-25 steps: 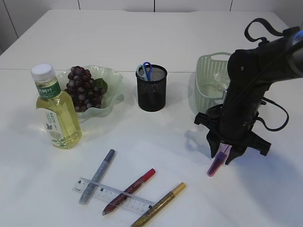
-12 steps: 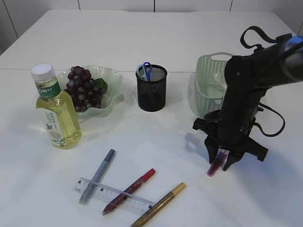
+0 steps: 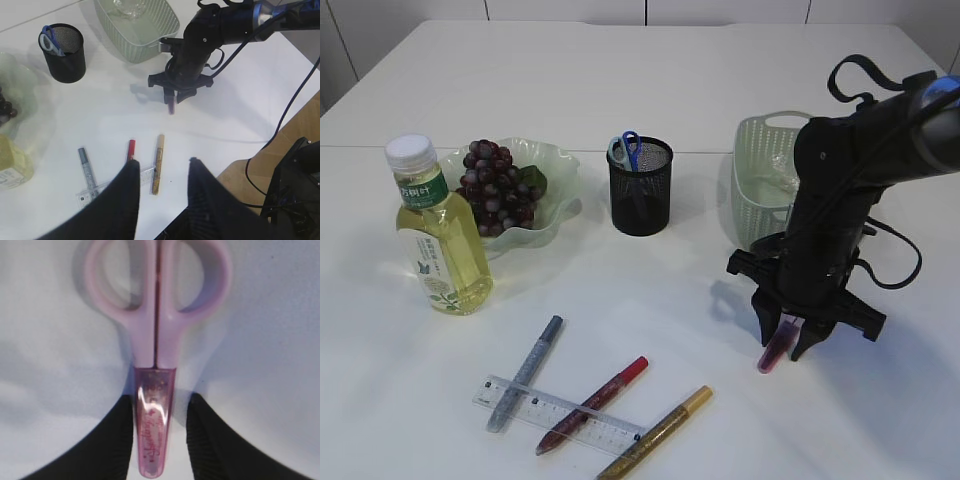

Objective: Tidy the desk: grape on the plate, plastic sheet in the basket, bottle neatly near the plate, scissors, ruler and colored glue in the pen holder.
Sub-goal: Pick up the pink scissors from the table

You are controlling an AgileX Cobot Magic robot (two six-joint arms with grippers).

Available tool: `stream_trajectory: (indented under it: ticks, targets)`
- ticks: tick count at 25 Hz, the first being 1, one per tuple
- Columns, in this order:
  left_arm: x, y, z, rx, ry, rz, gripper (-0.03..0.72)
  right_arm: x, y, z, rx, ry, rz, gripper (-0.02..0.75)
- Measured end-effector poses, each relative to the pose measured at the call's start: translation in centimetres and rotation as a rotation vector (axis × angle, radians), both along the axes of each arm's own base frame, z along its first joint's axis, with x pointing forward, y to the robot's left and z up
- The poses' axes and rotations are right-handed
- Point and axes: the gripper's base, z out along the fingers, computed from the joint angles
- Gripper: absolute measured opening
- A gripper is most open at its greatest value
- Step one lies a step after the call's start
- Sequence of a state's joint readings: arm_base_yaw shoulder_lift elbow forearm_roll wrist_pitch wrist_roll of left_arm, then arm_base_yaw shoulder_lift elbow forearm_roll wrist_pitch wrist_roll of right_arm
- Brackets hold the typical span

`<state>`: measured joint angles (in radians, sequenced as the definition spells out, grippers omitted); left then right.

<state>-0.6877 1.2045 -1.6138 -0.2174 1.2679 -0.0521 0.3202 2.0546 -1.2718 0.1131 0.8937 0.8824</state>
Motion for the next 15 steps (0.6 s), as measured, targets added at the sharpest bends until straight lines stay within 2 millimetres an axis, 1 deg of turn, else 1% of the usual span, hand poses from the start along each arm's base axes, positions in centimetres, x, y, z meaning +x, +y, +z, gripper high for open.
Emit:
stream_trajectory:
  ticks: [4,10,15]
  targets:
    - [0.00,0.00,0.00,0.000,0.000,0.000,0.243,0.03,0.01,0.03,0.000,-0.001,0.000,0.287]
    - [-0.01,-0.01,0.00,-0.001,0.001,-0.001,0.243,0.03,0.01,0.03,0.000,-0.001,0.000,0.193]
    - [-0.01,-0.01,0.00,-0.001,0.001,-0.001,0.243,0.01,0.02,0.03,0.002,-0.001,0.022,0.188]
